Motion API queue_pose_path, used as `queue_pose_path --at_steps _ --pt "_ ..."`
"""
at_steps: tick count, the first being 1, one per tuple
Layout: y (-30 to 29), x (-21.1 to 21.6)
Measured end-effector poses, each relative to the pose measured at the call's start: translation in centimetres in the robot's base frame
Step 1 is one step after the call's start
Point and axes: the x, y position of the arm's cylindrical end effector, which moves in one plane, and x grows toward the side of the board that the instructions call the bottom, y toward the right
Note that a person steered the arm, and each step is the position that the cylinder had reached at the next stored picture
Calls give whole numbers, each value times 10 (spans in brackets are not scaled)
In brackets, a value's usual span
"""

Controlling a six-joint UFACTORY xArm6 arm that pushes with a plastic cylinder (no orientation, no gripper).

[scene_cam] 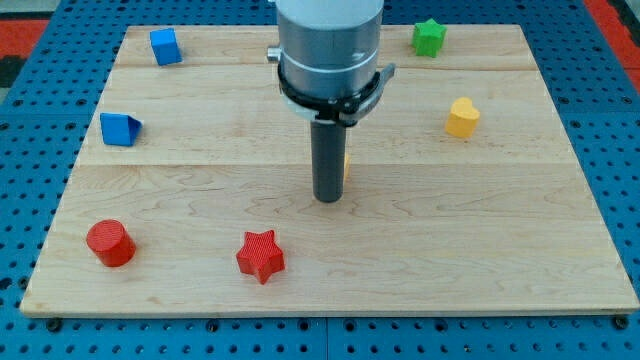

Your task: Move the red star up a bit

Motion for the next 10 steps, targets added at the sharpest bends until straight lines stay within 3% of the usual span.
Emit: queue_pose_path --at_steps 1,2,3,4,5,6,7,8,10 --pt "15 5" --pt "-5 -57" --pt "-25 -90" --pt "49 12" --pt "42 132" --pt "-13 135" --pt "-46 105" --pt "-60 84" --pt "-66 97"
